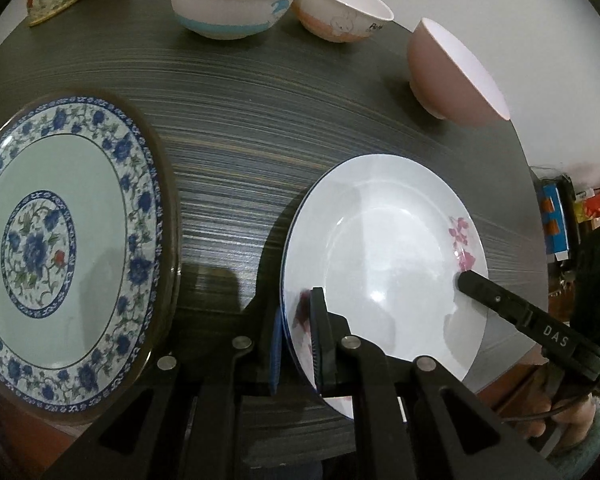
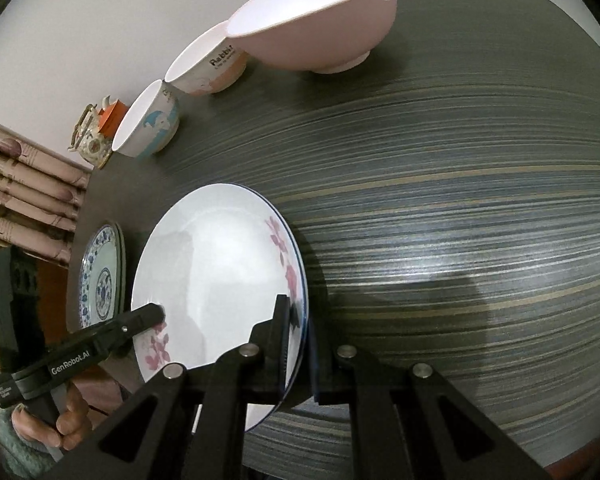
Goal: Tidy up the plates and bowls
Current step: 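Lift the white pink-flower plate with the left tool, then carry the pink-flower plate over the blue-and-white plates and lower it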
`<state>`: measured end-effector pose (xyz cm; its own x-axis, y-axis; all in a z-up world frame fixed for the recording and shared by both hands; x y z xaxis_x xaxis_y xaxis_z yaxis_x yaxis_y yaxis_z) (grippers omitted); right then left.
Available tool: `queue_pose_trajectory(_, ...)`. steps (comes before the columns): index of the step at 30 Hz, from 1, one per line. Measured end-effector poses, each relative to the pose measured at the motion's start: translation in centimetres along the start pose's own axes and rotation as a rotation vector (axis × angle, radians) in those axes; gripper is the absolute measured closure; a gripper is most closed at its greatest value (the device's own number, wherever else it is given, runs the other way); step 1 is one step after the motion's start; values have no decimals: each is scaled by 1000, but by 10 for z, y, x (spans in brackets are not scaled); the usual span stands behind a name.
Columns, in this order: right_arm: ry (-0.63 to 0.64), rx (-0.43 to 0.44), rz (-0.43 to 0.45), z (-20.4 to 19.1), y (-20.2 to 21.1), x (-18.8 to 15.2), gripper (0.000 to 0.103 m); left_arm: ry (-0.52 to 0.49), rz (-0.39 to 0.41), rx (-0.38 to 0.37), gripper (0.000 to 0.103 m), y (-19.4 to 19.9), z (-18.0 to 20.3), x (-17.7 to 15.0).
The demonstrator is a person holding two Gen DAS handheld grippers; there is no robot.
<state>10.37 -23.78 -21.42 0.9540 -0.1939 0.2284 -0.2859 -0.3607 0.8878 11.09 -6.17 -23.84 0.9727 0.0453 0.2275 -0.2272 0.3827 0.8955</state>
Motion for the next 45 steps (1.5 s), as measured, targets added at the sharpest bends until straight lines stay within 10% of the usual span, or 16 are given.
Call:
queue_pose_trajectory(18,76,44,55,-63,18,18,94,37,125,18,94,58,-30,22)
queue_pose_trajectory(45,243,107,-62,-213,-54,3,94,261,207,119,94,125,-192,12)
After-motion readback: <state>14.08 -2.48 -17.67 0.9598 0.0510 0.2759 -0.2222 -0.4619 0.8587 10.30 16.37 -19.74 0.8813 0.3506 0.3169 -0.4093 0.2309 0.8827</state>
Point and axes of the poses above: each gripper's, at about its wrist camera, not at the fingertips, and y roughly against the way its jaws point, z to its right, x to its top, the point moved 10 cm from there along -y, roughly the way its jaws point, and after that the axes turned 2 degrees about -x, right-handed, at the moved point
